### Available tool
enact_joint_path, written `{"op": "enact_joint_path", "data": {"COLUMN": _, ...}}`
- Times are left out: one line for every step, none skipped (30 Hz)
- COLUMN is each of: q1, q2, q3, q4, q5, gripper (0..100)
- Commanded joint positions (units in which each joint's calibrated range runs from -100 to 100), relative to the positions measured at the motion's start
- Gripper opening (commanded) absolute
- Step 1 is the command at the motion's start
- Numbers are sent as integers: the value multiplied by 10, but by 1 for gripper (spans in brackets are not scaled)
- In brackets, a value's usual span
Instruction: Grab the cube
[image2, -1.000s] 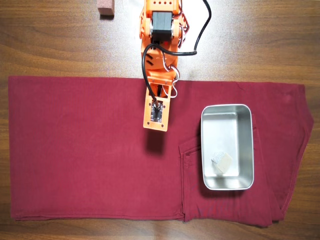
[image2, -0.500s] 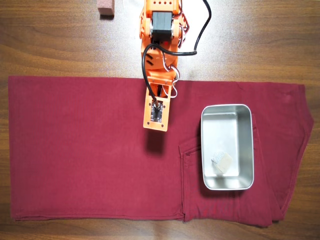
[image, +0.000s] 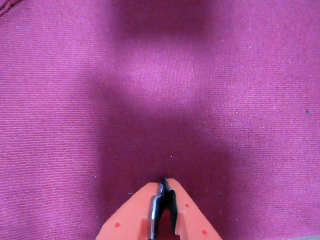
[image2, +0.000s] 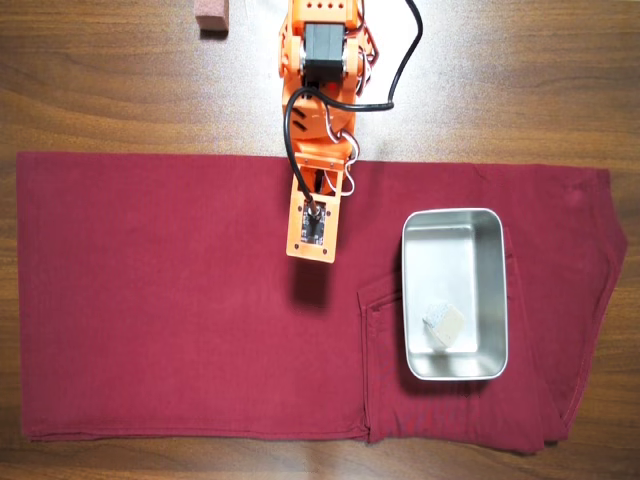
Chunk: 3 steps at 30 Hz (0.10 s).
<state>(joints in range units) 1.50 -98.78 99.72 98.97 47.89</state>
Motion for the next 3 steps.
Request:
{"op": "enact_joint_path", "data": {"q1": -5, "q2": 4, "q3": 3, "q4": 10, "q5": -1, "gripper": 1}}
{"op": "enact_joint_path", "data": {"q1": -5, "q2": 4, "q3": 3, "q4": 10, "q5": -1, "gripper": 1}}
{"op": "enact_joint_path", "data": {"q1": -5, "q2": 4, "q3": 3, "q4": 10, "q5": -1, "gripper": 1}}
